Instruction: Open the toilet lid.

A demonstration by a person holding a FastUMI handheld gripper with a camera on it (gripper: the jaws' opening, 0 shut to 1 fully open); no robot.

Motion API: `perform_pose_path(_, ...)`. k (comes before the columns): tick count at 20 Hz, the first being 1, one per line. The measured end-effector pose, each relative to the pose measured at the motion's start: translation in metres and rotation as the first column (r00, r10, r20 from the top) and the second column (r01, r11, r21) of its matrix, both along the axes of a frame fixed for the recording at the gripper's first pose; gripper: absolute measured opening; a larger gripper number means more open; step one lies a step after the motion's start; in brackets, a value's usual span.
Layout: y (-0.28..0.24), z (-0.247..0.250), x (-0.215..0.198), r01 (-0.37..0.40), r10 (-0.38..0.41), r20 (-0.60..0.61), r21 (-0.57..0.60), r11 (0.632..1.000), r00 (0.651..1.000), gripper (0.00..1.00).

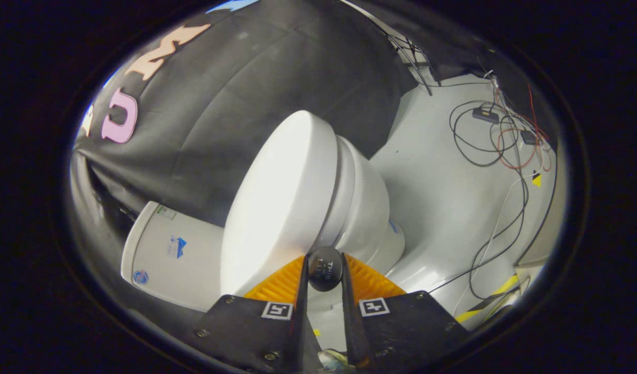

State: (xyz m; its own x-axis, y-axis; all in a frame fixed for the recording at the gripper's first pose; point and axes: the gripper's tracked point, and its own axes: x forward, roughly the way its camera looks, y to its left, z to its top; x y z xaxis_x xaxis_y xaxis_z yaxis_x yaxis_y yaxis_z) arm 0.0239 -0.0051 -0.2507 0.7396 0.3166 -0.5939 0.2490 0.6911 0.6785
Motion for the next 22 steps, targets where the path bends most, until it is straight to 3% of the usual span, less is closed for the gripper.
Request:
perform_pose_path(1, 0.007, -0.009, -0.003, 0.003, -0.003, 0.002, 0.01, 1.0, 1.0, 0.32)
perform_pose_path(2, 0.015, -0.025, 0.028, 0.061, -0.06, -0.005, 0.061, 0.996, 0.998, 0.25)
perform_pose_path(4, 0.0, 0.0, 0.001, 0.056, -0.055, -0.016, 0.1, 0.993, 0.998, 0.11)
perform_pose_path(8, -0.004, 0.005, -0.001, 0.002, -0.002, 0.01, 0.009, 1.0, 1.0, 0.1)
perform_pose_path(12, -0.01, 0.032, -0.01, 0.029, -0.03, 0.031, 0.024, 0.999, 0.999, 0.1)
perform_pose_path(14, -0.001, 0.034, -0.002, 0.028, -0.029, 0.057, 0.019, 0.999, 0.998, 0.03)
perform_pose_path(22, 0.019, 0.103, 0.002, -0.006, 0.051, 0.198, -0.223, 0.975, 0.979, 0.03)
